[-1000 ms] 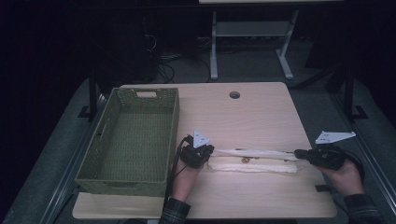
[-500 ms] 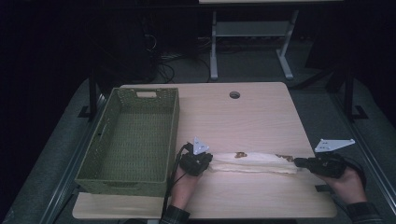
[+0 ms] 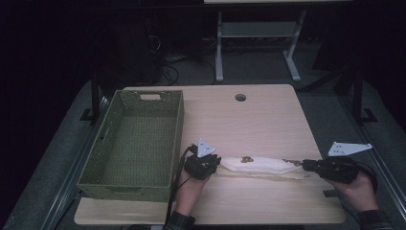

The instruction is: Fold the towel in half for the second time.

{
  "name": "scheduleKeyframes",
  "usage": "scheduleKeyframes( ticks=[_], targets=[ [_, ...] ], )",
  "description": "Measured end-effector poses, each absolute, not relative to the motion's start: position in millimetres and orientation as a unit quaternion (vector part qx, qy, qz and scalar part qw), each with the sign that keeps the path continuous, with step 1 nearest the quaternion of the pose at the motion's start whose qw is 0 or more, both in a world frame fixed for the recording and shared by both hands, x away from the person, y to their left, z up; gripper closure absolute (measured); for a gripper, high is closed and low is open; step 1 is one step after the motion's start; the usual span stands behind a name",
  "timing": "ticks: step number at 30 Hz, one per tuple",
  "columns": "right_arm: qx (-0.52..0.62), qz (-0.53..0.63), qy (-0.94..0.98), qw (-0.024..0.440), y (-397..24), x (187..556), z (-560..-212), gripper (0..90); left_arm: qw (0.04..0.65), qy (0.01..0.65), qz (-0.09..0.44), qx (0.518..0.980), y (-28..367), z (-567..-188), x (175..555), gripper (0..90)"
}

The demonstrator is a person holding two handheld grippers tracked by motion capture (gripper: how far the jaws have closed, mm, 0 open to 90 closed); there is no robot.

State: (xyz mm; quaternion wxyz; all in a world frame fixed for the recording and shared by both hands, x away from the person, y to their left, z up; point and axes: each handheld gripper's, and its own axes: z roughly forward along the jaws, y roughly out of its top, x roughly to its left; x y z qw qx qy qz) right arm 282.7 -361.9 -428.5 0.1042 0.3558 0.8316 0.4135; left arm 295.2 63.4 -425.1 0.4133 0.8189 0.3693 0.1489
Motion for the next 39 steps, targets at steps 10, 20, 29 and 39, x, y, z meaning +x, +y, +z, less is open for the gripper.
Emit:
scheduleKeyframes(
  ticks=[10,20,29,39],
  targets=[
    [0.354,0.421,0.828,0.107,-363,285,-425,84.8,0.414,0.351,0.126,0.831,47,-430,302,80.5],
    [0.343,0.362,0.865,0.059,-349,284,-451,89.1,0.384,0.342,0.08,0.854,38,-461,298,82.2],
    [0.339,0.32,0.883,0.051,-343,287,-459,89.8,0.367,0.341,0.097,0.86,48,-466,303,87.9],
    [0.344,0.32,0.881,0.054,-342,289,-459,89.7,0.373,0.337,0.093,0.859,49,-458,303,67.6]
  ],
)
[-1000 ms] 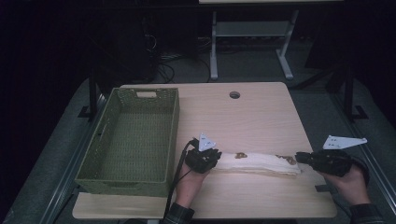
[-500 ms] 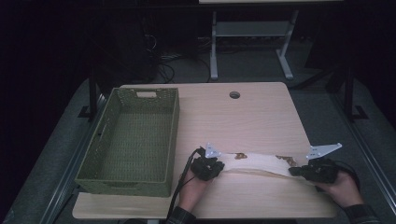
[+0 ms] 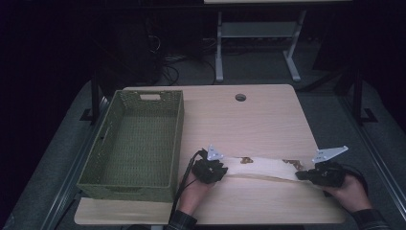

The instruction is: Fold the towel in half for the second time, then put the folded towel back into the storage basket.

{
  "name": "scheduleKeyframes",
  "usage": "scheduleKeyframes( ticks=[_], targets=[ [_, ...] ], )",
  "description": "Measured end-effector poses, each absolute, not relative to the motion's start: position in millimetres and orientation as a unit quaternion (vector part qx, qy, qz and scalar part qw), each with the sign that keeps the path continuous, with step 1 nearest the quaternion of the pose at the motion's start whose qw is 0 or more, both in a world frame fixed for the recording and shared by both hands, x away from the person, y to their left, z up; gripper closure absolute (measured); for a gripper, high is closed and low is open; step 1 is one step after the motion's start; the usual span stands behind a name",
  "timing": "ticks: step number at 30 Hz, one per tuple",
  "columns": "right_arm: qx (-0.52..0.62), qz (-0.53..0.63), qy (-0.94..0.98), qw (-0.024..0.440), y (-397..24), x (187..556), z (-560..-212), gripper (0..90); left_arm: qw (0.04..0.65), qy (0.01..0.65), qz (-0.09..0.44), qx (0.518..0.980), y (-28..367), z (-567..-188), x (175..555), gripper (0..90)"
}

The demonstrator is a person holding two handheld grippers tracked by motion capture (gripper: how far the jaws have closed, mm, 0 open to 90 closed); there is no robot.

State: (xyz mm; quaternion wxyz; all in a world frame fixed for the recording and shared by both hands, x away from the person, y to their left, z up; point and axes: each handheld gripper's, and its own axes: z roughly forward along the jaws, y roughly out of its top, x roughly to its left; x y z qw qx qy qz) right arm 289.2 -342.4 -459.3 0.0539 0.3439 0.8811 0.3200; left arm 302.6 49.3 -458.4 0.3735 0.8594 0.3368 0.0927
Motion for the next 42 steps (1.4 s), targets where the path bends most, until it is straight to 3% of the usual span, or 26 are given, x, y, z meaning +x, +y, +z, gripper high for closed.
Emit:
scheduleKeyframes(
  ticks=[13,42],
  targets=[
    [0.354,0.313,0.878,0.075,-337,313,-459,89.6,0.382,0.314,0.1,0.863,49,-441,313,48.7],
    [0.365,0.306,0.873,0.106,-304,397,-460,89.6,0.38,0.329,0.12,0.856,49,-440,331,46.9]
  ],
)
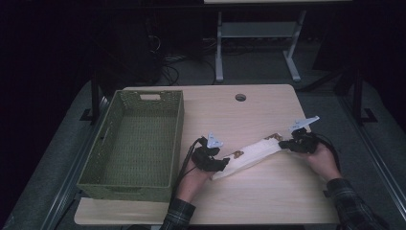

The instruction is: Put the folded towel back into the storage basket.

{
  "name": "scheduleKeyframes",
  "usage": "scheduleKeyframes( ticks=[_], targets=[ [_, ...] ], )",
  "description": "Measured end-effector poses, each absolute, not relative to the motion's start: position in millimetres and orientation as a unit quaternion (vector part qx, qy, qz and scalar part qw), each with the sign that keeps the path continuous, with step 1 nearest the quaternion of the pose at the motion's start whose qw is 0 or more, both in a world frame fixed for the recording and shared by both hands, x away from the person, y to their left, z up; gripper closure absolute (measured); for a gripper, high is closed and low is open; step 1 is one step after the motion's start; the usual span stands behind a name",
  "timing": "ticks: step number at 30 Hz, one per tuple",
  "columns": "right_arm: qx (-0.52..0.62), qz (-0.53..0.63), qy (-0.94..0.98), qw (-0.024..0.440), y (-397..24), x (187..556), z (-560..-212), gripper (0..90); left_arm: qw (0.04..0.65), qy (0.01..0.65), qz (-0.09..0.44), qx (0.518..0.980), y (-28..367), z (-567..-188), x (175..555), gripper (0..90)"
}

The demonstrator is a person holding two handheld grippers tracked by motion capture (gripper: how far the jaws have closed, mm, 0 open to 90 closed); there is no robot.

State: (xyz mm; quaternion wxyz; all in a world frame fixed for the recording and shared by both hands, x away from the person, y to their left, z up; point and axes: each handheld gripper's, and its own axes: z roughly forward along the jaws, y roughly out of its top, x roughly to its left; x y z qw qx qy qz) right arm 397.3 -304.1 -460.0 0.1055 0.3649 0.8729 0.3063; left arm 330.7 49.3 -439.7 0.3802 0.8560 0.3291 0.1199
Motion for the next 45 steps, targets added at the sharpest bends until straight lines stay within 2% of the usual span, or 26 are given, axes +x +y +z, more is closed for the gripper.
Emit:
scheduleKeyframes(
  ticks=[4,6,8,10,12,13,16,30,45],
  targets=[
    [0.365,0.307,0.872,0.111,-297,411,-460,88.3,0.374,0.34,0.124,0.854,51,-444,336,50.9],
    [0.362,0.312,0.871,0.11,-298,411,-459,77.9,0.373,0.347,0.13,0.851,52,-445,339,56.2],
    [0.367,0.321,0.865,0.119,-299,407,-455,68.5,0.37,0.361,0.137,0.845,54,-447,342,65.7],
    [0.367,0.329,0.861,0.127,-302,404,-450,64.0,0.353,0.373,0.137,0.847,57,-450,346,76.9],
    [0.367,0.334,0.858,0.131,-303,403,-448,61.0,0.346,0.382,0.137,0.846,57,-453,348,84.4],
    [0.367,0.344,0.853,0.139,-305,401,-446,56.7,0.328,0.384,0.136,0.852,57,-456,349,86.2],
    [0.367,0.348,0.851,0.144,-305,399,-444,51.4,0.327,0.377,0.122,0.858,55,-459,347,88.0],
    [0.366,0.37,0.844,0.134,-307,398,-442,43.5,0.35,0.33,0.04,0.876,45,-461,319,88.1],
    [0.364,0.381,0.84,0.127,-304,399,-442,38.7,0.349,0.245,0.006,0.904,5,-461,291,87.3]
  ],
)
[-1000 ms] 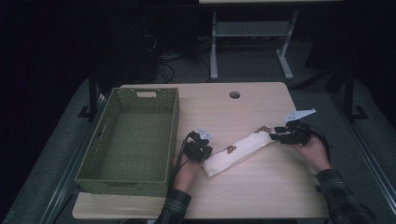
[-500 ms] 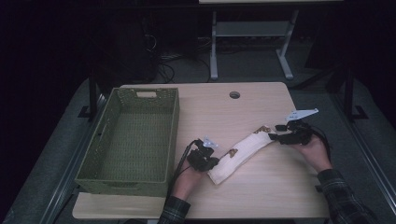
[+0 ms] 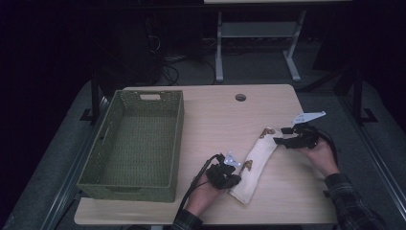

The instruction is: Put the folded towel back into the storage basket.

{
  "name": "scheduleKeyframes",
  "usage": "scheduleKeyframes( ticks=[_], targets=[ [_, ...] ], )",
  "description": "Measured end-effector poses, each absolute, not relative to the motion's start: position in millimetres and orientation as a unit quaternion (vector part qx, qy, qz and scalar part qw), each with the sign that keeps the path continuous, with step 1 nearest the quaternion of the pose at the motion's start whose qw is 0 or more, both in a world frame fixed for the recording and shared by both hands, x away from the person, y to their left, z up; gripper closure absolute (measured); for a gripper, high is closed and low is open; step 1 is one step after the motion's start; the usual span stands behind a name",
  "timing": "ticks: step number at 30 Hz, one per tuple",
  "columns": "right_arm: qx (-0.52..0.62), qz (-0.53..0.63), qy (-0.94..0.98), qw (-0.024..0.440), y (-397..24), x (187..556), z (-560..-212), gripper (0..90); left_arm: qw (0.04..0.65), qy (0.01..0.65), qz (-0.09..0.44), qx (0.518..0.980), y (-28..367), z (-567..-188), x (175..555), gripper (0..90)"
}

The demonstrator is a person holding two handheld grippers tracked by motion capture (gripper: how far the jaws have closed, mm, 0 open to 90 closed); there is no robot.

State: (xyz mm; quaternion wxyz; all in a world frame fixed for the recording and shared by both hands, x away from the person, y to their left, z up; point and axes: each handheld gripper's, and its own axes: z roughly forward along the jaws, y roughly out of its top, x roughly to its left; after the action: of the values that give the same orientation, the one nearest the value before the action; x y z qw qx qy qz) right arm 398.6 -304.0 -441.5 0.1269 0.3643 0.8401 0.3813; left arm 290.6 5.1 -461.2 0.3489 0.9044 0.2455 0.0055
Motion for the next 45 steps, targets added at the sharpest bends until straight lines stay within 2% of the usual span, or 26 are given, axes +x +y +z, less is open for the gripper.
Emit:
scheduleKeyframes(
  ticks=[16,21,25,30,33,36,39,45],
  targets=[
    [0.352,0.374,0.848,0.131,-299,397,-443,35.0,0.31,0.113,-0.02,0.944,-40,-454,281,86.7],
    [0.36,0.373,0.845,0.131,-298,394,-442,34.0,0.32,0.063,-0.017,0.945,-45,-455,285,86.3],
    [0.365,0.378,0.841,0.128,-299,391,-441,32.2,0.337,0.064,-0.028,0.939,-43,-453,287,83.0],
    [0.366,0.379,0.841,0.124,-301,384,-439,30.7,0.348,0.041,-0.007,0.937,-41,-439,292,71.7],
    [0.364,0.378,0.842,0.125,-301,382,-439,29.8,0.36,0.029,0.007,0.932,-42,-431,300,59.5],
    [0.361,0.377,0.844,0.125,-302,380,-439,29.7,0.369,0.019,-0.004,0.929,-47,-429,309,47.9],
    [0.358,0.377,0.845,0.124,-302,380,-440,29.5,0.374,-0.004,0.003,0.928,-54,-430,314,39.6],
    [0.356,0.377,0.847,0.12,-302,382,-441,29.2,0.363,-0.038,-0.016,0.931,-68,-441,320,30.4]
  ],
)
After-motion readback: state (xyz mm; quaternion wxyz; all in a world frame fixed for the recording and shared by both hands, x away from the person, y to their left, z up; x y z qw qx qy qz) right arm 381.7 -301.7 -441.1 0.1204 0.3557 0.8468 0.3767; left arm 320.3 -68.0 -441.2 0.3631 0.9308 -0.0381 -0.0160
